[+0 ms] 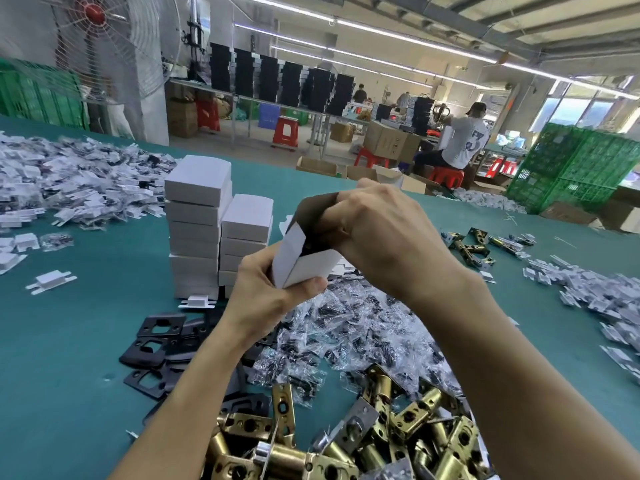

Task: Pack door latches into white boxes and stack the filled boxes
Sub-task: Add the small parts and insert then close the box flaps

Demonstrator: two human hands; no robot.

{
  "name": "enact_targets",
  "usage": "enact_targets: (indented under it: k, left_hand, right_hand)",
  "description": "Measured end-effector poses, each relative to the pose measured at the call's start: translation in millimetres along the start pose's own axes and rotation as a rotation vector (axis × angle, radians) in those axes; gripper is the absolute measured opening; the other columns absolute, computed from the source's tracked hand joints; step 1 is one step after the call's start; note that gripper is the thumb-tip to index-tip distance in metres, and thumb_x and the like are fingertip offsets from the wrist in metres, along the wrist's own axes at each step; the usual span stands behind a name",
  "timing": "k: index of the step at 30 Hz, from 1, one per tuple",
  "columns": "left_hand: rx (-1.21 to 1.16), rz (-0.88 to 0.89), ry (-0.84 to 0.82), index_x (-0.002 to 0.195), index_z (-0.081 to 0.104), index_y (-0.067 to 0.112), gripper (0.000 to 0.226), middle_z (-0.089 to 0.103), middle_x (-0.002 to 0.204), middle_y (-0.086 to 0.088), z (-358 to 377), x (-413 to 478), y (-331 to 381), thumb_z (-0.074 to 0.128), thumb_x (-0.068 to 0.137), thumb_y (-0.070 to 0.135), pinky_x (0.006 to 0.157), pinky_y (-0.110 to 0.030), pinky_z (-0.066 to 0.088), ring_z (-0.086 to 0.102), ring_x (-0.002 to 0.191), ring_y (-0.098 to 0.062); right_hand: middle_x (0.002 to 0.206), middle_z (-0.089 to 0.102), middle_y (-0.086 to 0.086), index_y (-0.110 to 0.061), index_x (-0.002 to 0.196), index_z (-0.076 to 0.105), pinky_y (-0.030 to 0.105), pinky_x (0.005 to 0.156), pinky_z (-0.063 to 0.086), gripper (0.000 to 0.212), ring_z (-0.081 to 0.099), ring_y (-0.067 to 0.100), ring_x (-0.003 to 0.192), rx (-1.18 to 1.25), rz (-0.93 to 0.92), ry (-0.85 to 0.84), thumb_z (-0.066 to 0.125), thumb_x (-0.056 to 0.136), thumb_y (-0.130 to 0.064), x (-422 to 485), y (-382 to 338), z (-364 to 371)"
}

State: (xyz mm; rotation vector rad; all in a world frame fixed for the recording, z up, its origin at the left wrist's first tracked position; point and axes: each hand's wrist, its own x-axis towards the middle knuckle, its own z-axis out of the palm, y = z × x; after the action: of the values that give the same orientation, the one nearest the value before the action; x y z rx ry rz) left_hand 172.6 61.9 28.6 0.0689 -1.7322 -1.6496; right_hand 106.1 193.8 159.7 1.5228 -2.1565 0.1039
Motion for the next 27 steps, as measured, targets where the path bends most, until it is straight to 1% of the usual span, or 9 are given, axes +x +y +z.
enact_targets:
  k: [4,7,9,10,14,17,22,25,27]
  left_hand:
    - [0.111,-0.114,-0.028,0.090,0.074,0.037,0.029,0.070,0.088,0.003,1,1,-8,0.086,0.067,0.026,0.070,-0.042,0.060,0.066,0.083,-0.017]
    - [0.143,-0.162,0.039,0.094,0.072,0.037,0.031,0.070,0.092,0.000,-1,3,-14,0.088,0.072,0.023,0.061,-0.028,0.060,0.066,0.081,-0.014]
    - [0.140,-0.174,0.114,0.093,0.071,0.038,0.031,0.070,0.092,-0.001,-2,4,-16,0.087,0.076,0.019,0.057,-0.020,0.056,0.065,0.075,-0.006]
    - [0.137,-0.183,0.154,0.092,0.070,0.039,0.031,0.071,0.091,0.002,-4,5,-17,0.087,0.076,0.019,0.059,-0.022,0.057,0.065,0.074,-0.004]
    - [0.126,-0.222,0.241,0.090,0.071,0.037,0.026,0.074,0.086,0.010,-7,7,-21,0.088,0.074,0.026,0.072,-0.046,0.063,0.070,0.084,-0.015]
    - [0.131,-0.218,0.237,0.087,0.071,0.037,0.025,0.073,0.081,0.015,-7,7,-20,0.090,0.071,0.029,0.070,-0.046,0.063,0.070,0.084,-0.016]
    - [0.107,-0.214,0.240,0.087,0.073,0.032,0.024,0.074,0.081,0.009,-4,7,-19,0.090,0.070,0.028,0.052,-0.022,0.056,0.070,0.073,-0.007]
    - [0.123,-0.224,0.222,0.087,0.072,0.031,0.027,0.074,0.083,0.006,-3,5,-20,0.091,0.069,0.026,0.051,-0.015,0.052,0.069,0.071,-0.004]
    - [0.148,-0.251,0.184,0.089,0.072,0.032,0.030,0.074,0.088,0.003,-4,5,-23,0.092,0.068,0.025,0.055,-0.019,0.055,0.070,0.077,-0.011]
  right_hand:
    - [0.097,0.072,0.004,-0.025,0.101,0.076,0.040,0.074,0.053,0.019,0.062,0.029,0.088,0.197,0.098,-0.129,0.061,0.092,-0.017,3,15,14]
    - [0.093,0.075,-0.006,-0.025,0.101,0.077,0.041,0.075,0.056,0.018,0.066,0.014,0.084,0.456,0.242,0.190,0.064,0.093,-0.018,-9,29,30]
    - [0.090,0.074,-0.006,-0.021,0.101,0.076,0.043,0.076,0.057,0.016,0.066,0.013,0.081,0.501,0.375,0.247,0.062,0.093,-0.017,-20,44,47]
    - [0.093,0.073,-0.004,-0.021,0.101,0.075,0.044,0.077,0.058,0.016,0.067,0.015,0.083,0.457,0.433,0.140,0.061,0.094,-0.018,-26,51,58]
    - [0.112,0.069,-0.001,-0.024,0.113,0.068,0.043,0.087,0.057,0.024,0.066,0.018,0.097,0.175,0.504,-0.607,0.069,0.089,-0.028,-52,65,102]
    - [0.120,0.063,-0.003,-0.025,0.125,0.058,0.041,0.095,0.052,0.055,0.061,0.017,0.106,0.067,0.523,-0.843,0.082,0.076,-0.037,-70,64,118]
    - [0.124,0.059,0.000,-0.022,0.126,0.057,0.039,0.095,0.051,0.066,0.058,0.018,0.108,0.156,0.569,-0.744,0.089,0.069,-0.024,-82,66,125]
    - [0.106,0.064,0.001,-0.018,0.119,0.063,0.032,0.080,0.054,0.054,0.061,0.013,0.091,0.281,0.584,-0.651,0.085,0.072,-0.008,-87,68,125]
    - [0.090,0.068,0.001,-0.013,0.117,0.067,0.021,0.062,0.051,0.043,0.063,0.005,0.072,0.396,0.582,-0.559,0.078,0.078,-0.001,-83,69,118]
